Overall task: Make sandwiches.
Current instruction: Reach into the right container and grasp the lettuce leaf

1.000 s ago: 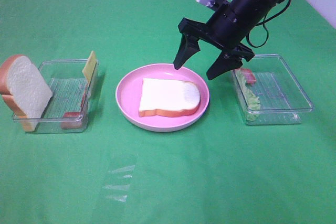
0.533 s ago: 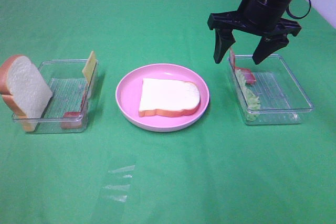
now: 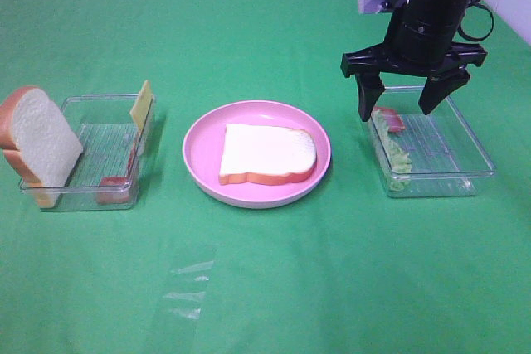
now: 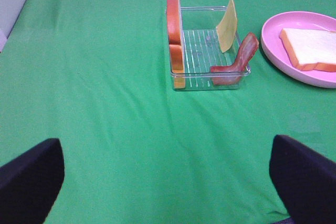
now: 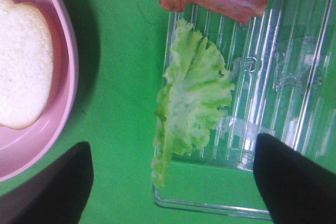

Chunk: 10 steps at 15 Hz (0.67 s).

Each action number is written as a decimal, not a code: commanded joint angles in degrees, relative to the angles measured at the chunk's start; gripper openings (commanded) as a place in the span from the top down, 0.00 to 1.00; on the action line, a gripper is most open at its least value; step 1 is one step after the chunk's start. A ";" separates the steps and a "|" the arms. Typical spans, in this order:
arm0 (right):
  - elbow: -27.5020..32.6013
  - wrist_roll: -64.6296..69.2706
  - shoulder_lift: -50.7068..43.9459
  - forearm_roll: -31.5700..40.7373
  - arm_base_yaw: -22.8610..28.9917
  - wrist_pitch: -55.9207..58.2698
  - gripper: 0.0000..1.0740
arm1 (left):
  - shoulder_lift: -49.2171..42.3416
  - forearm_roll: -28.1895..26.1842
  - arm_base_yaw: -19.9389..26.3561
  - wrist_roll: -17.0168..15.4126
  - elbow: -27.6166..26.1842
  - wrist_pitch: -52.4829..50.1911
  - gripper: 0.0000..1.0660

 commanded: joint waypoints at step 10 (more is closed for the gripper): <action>-0.17 -0.80 4.47 6.36 -4.01 -0.86 0.29 | -1.09 0.17 -0.06 -0.17 0.00 -0.57 0.04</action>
